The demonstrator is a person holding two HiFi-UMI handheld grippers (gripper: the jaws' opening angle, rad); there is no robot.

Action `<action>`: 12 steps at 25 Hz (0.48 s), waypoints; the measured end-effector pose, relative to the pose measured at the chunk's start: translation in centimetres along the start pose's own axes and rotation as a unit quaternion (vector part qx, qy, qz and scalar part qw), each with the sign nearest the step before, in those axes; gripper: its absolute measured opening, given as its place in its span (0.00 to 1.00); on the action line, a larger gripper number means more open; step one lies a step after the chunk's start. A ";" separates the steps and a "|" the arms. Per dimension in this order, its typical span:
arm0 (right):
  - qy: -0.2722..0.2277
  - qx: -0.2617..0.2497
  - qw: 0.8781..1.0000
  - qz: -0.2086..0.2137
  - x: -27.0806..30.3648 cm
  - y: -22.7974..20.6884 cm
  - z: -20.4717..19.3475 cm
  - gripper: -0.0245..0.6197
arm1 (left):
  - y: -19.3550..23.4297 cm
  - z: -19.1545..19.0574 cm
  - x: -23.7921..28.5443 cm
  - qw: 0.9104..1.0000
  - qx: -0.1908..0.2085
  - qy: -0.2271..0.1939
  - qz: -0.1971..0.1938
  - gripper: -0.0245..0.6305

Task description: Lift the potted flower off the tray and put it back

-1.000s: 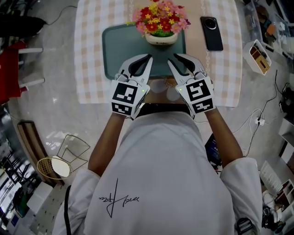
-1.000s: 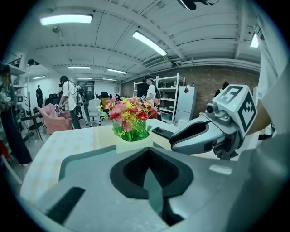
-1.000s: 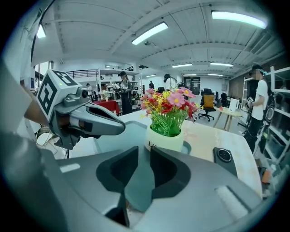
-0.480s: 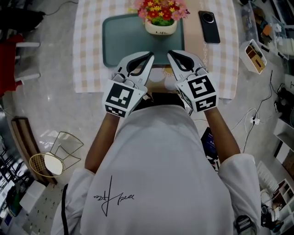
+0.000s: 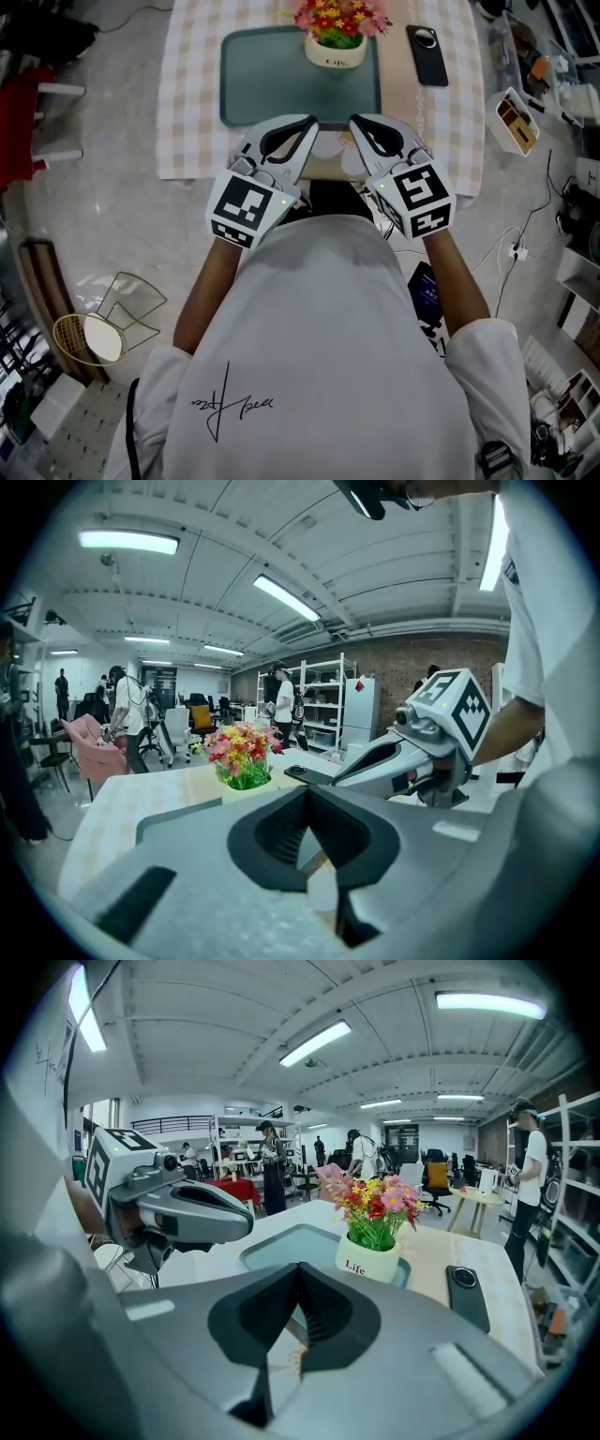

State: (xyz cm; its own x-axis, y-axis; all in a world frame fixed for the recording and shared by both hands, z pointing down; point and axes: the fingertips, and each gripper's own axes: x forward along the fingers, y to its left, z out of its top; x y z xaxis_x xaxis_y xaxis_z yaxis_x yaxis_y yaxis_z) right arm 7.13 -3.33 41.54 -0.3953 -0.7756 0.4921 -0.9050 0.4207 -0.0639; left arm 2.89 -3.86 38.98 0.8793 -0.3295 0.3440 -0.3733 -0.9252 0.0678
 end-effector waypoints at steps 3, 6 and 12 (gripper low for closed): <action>-0.004 -0.005 1.000 -0.006 -0.8 1.1 0.1 0.05 | -0.5 0.0 -1.1 1.000 0.002 -0.001 0.000 0.04; -0.008 0.000 1.000 -0.008 -1.7 2.1 0.1 0.05 | -0.7 -0.3 -2.2 1.000 0.002 -0.003 0.003 0.04; -0.003 -0.002 1.000 -0.020 -3.5 3.6 -0.4 0.05 | -1.6 -0.7 -4.2 0.998 -0.053 -0.022 -0.004 0.04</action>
State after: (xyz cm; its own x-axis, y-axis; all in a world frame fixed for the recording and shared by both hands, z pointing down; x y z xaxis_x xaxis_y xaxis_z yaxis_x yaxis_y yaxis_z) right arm 5.29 1.07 39.96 -0.3592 -0.7945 0.4897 -0.9196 0.3908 -0.0406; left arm -0.37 -0.88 38.08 0.8935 -0.3321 0.3024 -0.3934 -0.9035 0.1699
